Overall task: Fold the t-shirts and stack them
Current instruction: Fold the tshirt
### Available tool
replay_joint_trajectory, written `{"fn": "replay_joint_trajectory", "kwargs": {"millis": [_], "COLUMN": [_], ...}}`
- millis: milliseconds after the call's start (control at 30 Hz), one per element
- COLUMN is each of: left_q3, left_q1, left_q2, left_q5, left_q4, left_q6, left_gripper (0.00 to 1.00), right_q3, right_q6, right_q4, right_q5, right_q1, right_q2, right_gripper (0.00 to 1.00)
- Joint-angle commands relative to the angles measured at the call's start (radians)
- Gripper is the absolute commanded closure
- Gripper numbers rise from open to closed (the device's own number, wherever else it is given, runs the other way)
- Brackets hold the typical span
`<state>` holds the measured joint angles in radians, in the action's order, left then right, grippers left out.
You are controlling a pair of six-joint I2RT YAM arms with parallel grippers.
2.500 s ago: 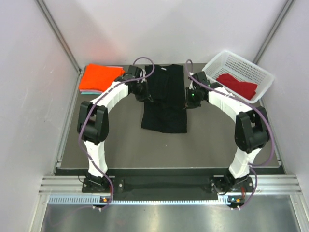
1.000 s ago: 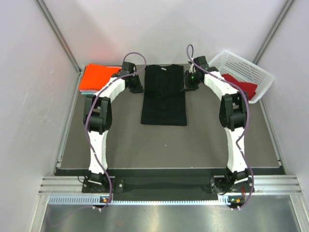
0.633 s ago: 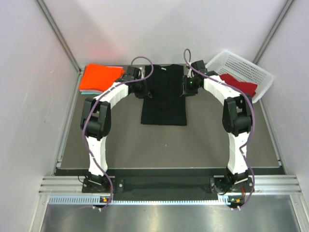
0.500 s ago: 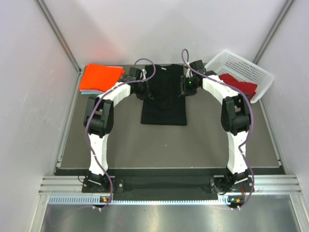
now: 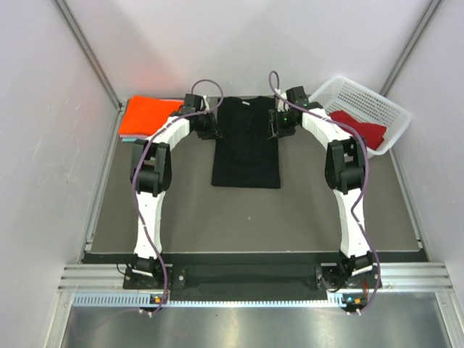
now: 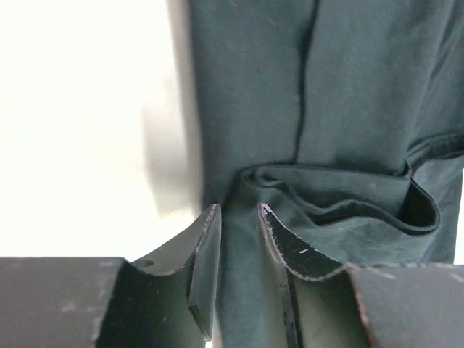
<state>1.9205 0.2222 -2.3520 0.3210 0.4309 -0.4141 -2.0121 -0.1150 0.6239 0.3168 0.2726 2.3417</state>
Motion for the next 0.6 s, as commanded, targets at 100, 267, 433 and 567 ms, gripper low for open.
{"fn": "replay_joint_trajectory", "kwargs": {"millis": [100,267,433,567], "left_q3": [0.037,0.022,0.011,0.012], "left_q1": [-0.012,-0.012,-0.014,-0.015], "left_q2": [-0.012,-0.013,-0.018,-0.032], "left_q5": [0.049,0.084,0.105,0.098], "left_q4": [-0.040,-0.060,-0.070,-0.075], "left_q6": [0.051,0.052,0.055,0.047], "left_gripper": [0.66,0.65,0.65,0.68], "right_q3": [-0.082,-0.083,-0.085,-0.094], "right_q6": [0.031,0.034,0.034,0.020], "right_q4": [-0.024,-0.024,-0.039,-0.052], "right_q5": [0.045,0.038,0.039,0.041], "right_q1": [-0.024,-0.026,-0.027,-0.027], "right_q2": [0.037,0.050,0.056,0.074], "right_gripper": [0.55,0.55,0.55,0.57]}}
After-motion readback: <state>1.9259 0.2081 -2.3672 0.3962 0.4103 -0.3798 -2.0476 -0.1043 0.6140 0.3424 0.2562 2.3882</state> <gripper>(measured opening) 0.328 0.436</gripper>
